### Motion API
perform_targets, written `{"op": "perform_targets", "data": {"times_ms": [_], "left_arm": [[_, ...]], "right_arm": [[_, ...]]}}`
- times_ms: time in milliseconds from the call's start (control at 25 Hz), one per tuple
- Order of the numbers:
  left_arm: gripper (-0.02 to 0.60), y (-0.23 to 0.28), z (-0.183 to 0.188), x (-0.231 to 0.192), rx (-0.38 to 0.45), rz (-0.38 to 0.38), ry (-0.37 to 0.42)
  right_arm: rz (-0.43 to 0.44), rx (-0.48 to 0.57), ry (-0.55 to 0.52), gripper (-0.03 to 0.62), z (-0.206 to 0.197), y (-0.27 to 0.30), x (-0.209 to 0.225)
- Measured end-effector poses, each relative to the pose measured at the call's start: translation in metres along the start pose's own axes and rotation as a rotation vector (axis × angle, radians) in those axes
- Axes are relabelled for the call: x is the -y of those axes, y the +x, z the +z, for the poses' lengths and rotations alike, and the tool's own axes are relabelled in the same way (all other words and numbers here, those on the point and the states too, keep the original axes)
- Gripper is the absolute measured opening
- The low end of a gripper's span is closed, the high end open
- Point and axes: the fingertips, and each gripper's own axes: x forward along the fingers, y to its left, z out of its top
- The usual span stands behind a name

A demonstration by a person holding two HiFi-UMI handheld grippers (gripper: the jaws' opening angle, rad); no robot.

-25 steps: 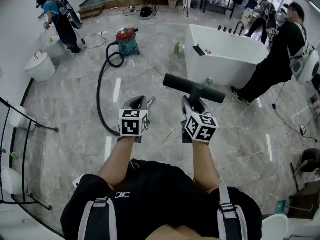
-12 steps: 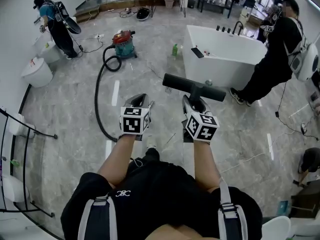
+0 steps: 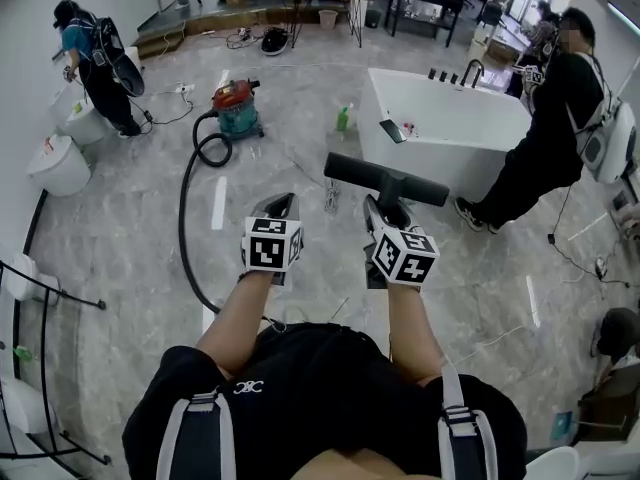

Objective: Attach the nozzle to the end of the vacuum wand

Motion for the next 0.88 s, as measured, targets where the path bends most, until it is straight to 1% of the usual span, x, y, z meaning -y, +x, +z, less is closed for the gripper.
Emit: {"op": "perform_targets", "data": {"times_ms": [160, 280, 440, 640, 880], "left_arm": [[0.009, 0.040, 0.024, -0.041, 0.015, -0.011, -0.003], [0.009, 0.071, 0.038, -0.074, 0.023, -0.012, -0.006], [0.009, 0.099, 0.049, -0.113, 0.023, -0.003, -0.032], [0.009, 0.121, 0.039, -0.158, -0.005, 0.016, -0.077], [0.009, 0.142, 0.021, -0.195, -0.046, 0.053, -0.112]], "right_arm": [[0.000, 0.018, -0.001, 0.196, 0.022, 0.057, -0.005], [0.019, 0.034, 0.038, 0.196, 0.034, 0.103, -0.008], [0.023, 0.040, 0.046, 0.196, 0.048, 0.150, -0.012], [0.036, 0.012, 0.043, 0.196, 0.042, 0.198, -0.025], [0.073, -0.039, 0.033, 0.196, 0.025, 0.249, -0.034]]}}
